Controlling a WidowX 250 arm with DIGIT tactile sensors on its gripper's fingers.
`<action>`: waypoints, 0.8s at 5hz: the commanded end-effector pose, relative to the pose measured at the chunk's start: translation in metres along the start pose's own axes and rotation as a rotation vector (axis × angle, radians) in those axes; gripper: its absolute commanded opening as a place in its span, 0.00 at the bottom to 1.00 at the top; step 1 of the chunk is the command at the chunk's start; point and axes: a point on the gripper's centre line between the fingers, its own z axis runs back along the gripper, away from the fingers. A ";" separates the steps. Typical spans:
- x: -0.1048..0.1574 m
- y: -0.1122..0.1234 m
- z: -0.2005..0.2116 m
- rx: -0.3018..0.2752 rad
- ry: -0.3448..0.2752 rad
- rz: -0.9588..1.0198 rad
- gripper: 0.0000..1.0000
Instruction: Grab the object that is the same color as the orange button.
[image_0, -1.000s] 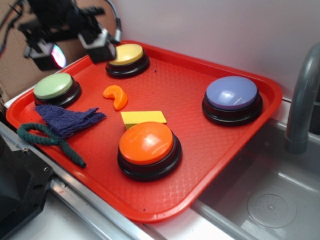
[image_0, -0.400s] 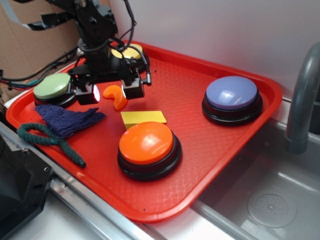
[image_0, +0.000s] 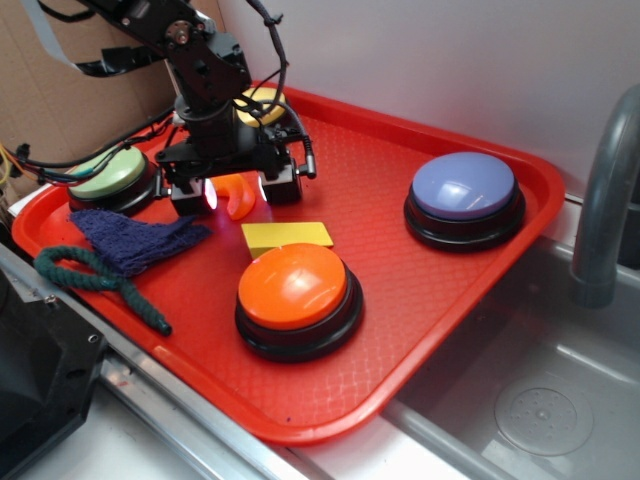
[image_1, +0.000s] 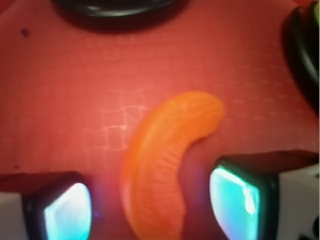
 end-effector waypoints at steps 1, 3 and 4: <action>0.014 0.001 -0.007 -0.067 0.044 0.021 0.00; 0.012 0.002 -0.010 -0.071 0.116 0.020 0.00; 0.013 0.001 -0.004 -0.044 0.081 0.000 0.00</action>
